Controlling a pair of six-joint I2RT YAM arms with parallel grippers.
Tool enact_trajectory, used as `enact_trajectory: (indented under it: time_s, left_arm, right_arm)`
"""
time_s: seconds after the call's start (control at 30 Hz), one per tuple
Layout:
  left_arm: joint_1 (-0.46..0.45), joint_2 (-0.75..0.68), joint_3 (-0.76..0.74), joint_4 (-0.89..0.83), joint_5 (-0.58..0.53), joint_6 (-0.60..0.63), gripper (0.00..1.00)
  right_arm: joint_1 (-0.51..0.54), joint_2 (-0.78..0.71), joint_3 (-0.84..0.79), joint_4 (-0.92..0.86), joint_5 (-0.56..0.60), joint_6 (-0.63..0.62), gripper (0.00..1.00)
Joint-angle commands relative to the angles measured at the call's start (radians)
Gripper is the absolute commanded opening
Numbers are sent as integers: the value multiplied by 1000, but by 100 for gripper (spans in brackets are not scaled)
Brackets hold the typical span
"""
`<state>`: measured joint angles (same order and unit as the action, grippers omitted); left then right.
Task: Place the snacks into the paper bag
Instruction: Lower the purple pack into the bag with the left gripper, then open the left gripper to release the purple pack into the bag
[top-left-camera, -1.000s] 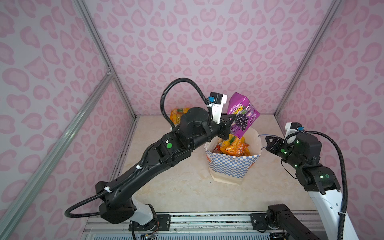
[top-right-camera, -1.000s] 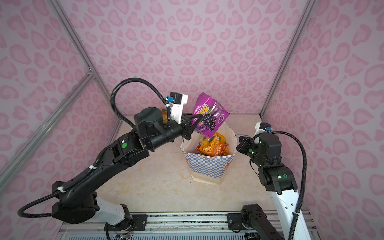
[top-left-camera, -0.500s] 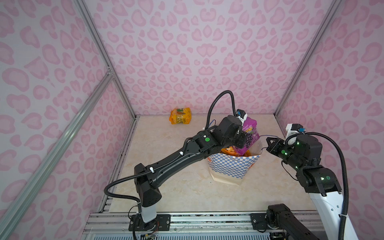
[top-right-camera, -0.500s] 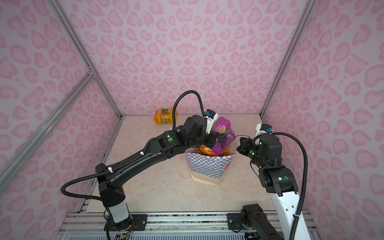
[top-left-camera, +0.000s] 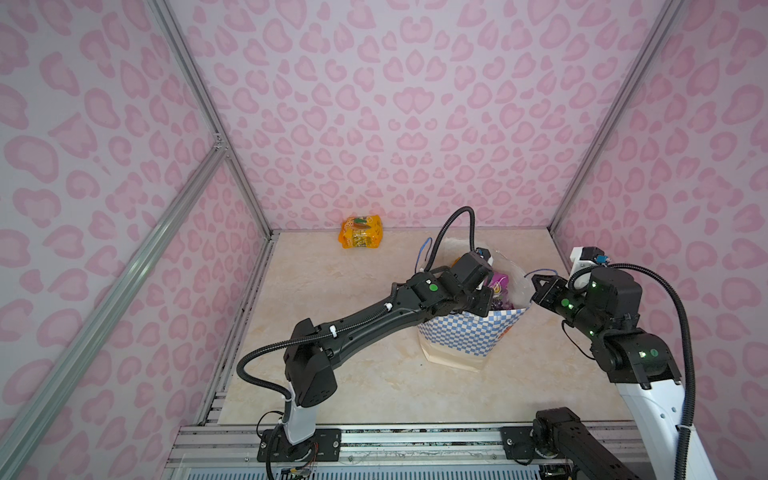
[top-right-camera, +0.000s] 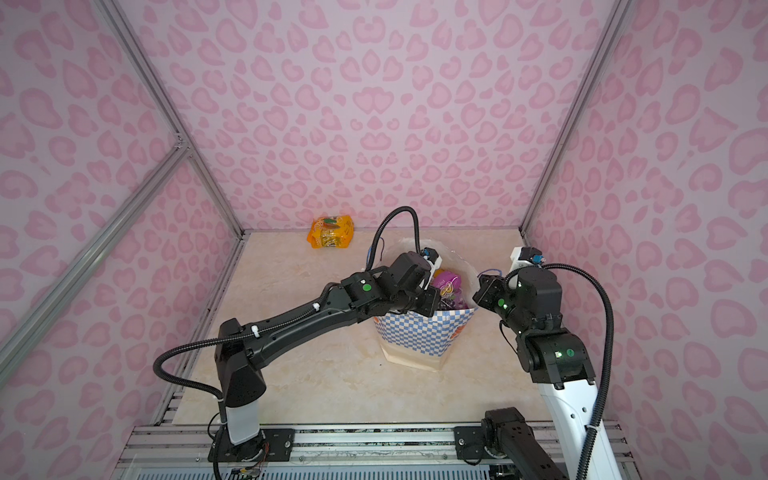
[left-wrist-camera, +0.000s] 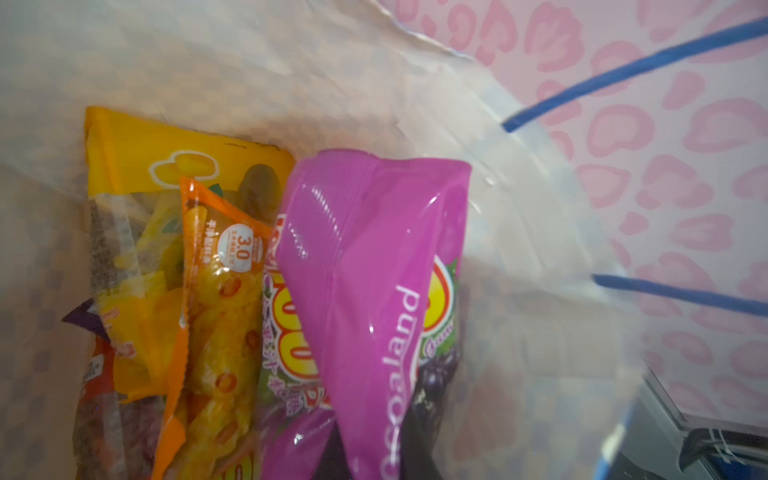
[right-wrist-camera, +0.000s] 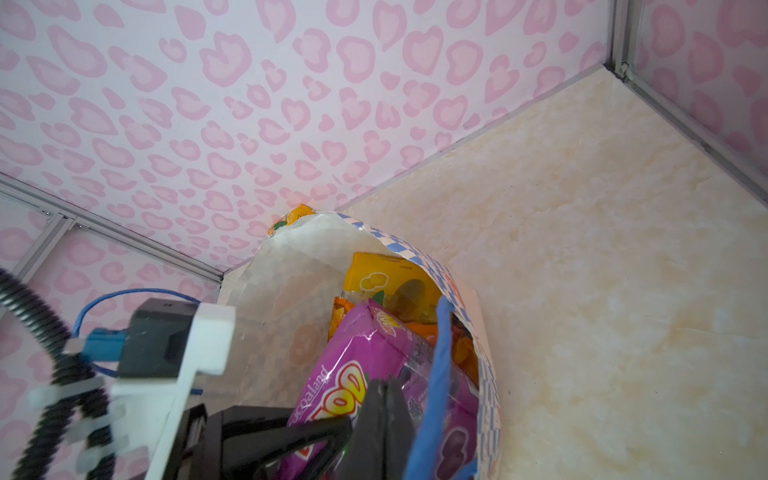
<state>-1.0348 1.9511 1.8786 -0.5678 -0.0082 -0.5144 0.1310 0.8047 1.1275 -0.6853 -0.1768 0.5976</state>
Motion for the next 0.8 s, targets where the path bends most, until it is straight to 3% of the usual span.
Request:
enact_trajectory:
  time_s: [0.0,0.13,0.4,0.63,0.77]
  left_arm:
    - [35,69,39,-36,-5,-8,3]
    - [100,118,49,-34,126,-39,5]
    - [108,68,69,-56,162,15,47]
    - [102,-77,70,-47,111,53,56]
    - [78,-94,103,-18,162,87,62]
  right_arm:
    - [1,-6,5,26,-4,-7,1]
    - [1,-15,5,11,5,-13,2]
    - [1,-25,-23,20,8,-12,2]
    - [1,-29,-40,30,7,-6,2]
    - [1,-28,-49,36,5,0,2]
